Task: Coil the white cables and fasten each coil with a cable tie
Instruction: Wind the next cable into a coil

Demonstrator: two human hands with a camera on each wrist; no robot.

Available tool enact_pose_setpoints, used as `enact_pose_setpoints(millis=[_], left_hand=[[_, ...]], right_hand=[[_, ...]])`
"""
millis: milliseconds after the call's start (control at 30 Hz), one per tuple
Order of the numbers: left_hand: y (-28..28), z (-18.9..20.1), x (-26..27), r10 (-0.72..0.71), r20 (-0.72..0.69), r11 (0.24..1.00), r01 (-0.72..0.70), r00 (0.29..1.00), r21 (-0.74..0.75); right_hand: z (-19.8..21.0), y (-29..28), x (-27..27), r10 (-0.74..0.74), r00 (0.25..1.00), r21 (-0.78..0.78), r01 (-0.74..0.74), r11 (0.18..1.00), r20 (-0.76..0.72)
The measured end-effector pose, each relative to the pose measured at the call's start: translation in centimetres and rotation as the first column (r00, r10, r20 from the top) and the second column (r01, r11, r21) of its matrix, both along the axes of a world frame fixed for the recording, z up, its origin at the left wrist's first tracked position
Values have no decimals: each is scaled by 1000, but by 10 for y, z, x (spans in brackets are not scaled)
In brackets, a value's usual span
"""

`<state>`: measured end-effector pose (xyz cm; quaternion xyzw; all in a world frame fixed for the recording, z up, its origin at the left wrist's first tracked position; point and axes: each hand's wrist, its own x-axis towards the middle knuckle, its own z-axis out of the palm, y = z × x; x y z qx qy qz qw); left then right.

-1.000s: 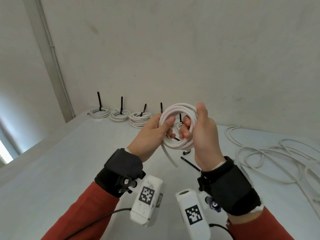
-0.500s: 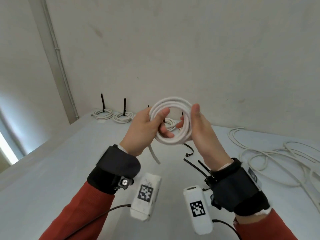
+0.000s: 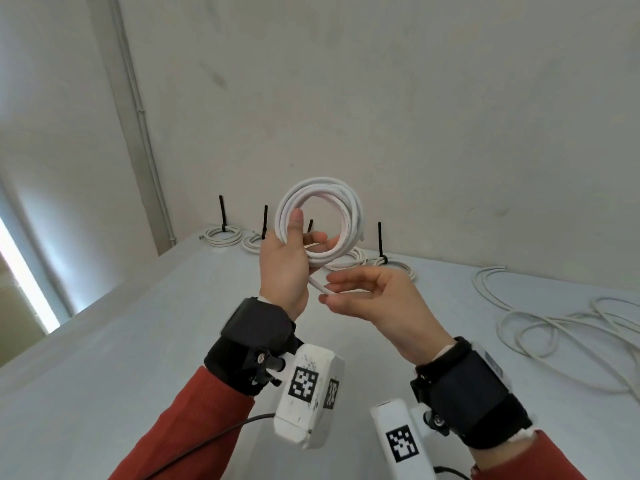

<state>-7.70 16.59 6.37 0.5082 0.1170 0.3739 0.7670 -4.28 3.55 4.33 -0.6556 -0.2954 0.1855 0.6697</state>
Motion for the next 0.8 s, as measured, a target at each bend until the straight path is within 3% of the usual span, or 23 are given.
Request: enact_pose_setpoints(millis=[100,167,267,367,467,600,700,800], left_hand=[[5,0,0,11,-24,996,-9,1000,93],[9,2,-2,-53,-55,987,61,997,147],[7,4,-4,-205,-103,963,220,973,157],[-1,3,-5,-292,-100,939,305,951,159],[-5,-1,-1,-266,-115,942,283,957,180],[-12,-8,3,-200,-193,938,245,961,246],[-13,-10,6,-45,-155,955,88,987,282],[-11,-13,6,90,-142,920,-27,986,390]], right_hand=[[5,-3,4,-43,998,47,45,998,-41],[7,-3,9,-58,978,189,97,977,-202],[5,-2,14,-3,883,391,211,896,-470],[4,-1,16,65,785,479,307,822,-616],[2,-2,16,39,778,473,340,813,-627],[0,-4,18,-54,842,429,327,842,-536],[4,-6,17,7,895,403,194,894,-446],[7,-3,9,103,920,393,59,918,-379]])
